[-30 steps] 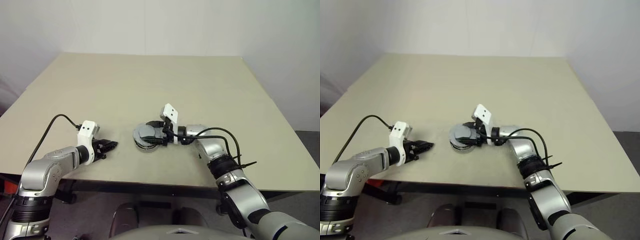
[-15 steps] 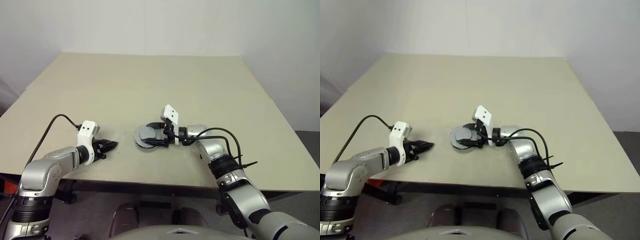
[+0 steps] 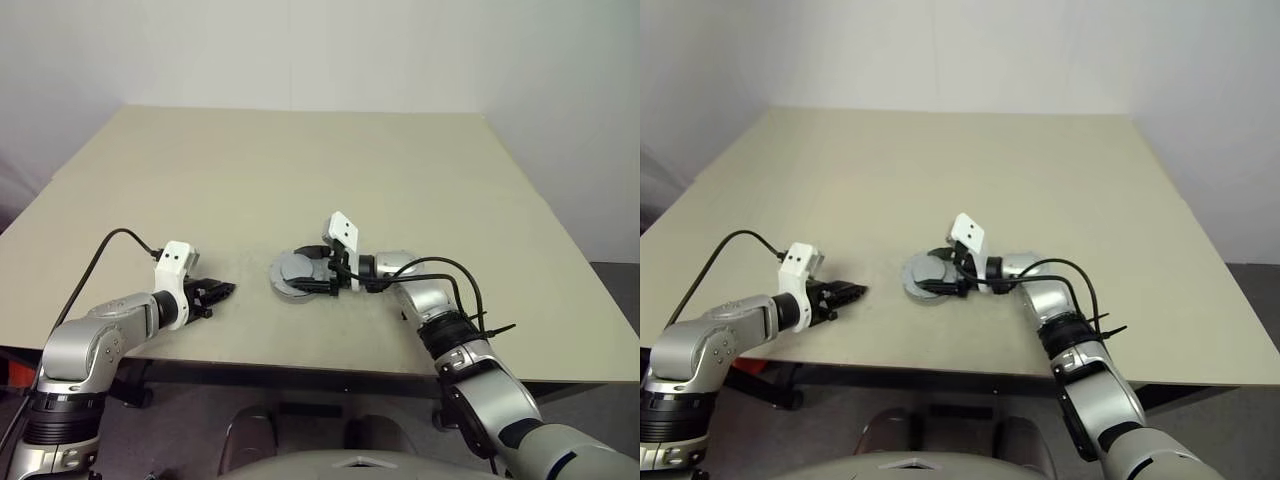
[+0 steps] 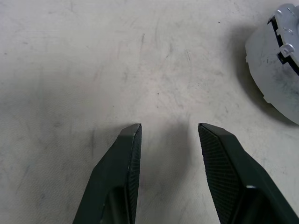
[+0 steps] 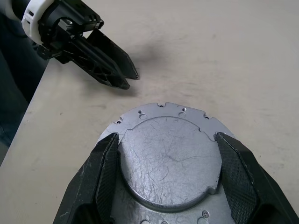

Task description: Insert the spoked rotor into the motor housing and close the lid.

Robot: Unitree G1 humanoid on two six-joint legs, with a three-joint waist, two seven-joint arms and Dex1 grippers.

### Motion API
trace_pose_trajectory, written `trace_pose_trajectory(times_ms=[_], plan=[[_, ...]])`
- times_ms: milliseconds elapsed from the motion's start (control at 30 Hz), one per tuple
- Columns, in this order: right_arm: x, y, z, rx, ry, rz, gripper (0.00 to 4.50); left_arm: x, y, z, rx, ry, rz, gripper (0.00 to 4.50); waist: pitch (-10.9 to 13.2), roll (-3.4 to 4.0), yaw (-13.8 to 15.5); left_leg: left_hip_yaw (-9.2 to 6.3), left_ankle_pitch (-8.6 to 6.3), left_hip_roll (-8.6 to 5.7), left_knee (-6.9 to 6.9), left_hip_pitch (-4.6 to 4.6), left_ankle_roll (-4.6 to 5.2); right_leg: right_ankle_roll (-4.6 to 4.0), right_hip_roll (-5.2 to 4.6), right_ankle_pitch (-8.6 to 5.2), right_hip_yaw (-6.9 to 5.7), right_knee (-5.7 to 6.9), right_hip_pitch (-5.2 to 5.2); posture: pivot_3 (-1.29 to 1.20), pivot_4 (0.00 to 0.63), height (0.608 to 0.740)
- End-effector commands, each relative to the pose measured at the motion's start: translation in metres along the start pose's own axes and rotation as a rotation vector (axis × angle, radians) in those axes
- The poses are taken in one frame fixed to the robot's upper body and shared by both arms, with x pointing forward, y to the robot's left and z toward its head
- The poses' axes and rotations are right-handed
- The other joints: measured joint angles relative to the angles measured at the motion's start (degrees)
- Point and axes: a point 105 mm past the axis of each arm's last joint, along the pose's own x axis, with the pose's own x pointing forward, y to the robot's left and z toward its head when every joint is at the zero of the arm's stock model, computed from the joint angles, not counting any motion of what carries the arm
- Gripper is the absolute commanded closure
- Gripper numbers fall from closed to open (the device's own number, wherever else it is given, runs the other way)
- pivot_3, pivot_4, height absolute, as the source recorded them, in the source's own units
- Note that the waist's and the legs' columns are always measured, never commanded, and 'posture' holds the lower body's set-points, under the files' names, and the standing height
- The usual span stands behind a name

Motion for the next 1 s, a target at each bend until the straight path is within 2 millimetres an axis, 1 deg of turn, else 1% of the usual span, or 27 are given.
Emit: trace_pose_trajectory(times_ms=[33,167,533,867,1000], plan=[[-0.004,-0.002,-0.005,-0.008,0.024,-0.002,1.35,-0.005,0.003,0.009,0.014,-0.034,0.016,2.45,0.0,0.0,0.0,0.0,0.0,0.0,0.0,0.01,0.0,0.0,0.0,0.0,0.0,0.0,0.01,0.0,0.0,0.74],[-0.006,-0.003,-0.01,-0.008,0.04,-0.004,1.35,-0.005,0.003,0.009,0.014,-0.034,0.016,2.45,0.0,0.0,0.02,0.0,0.0,-0.01,0.0,0.03,0.01,0.0,0.0,0.0,0.0,0.0,0.04,0.0,0.0,0.74],[-0.012,-0.005,-0.015,-0.034,0.069,0.003,1.35,-0.005,0.003,0.01,0.015,-0.036,0.016,2.45,-0.01,0.0,0.17,-0.02,-0.02,-0.03,0.04,0.07,0.03,0.0,-0.02,0.0,0.0,-0.02,0.14,0.0,0.0,0.74],[-0.008,-0.01,-0.022,-0.071,0.113,-0.031,1.35,-0.005,0.002,0.01,0.014,-0.036,0.014,2.45,-0.02,0.0,0.16,-0.03,-0.02,-0.03,0.07,0.13,0.03,0.0,-0.02,0.0,0.0,-0.01,0.2,0.0,0.0,0.74],[-0.009,-0.007,-0.026,-0.07,0.132,-0.014,1.35,-0.005,0.002,0.01,0.012,-0.038,0.015,2.45,-0.03,0.0,0.12,-0.03,-0.01,-0.02,0.08,0.26,0.03,0.01,-0.02,-0.01,0.0,-0.02,0.31,0.0,0.0,0.74]])
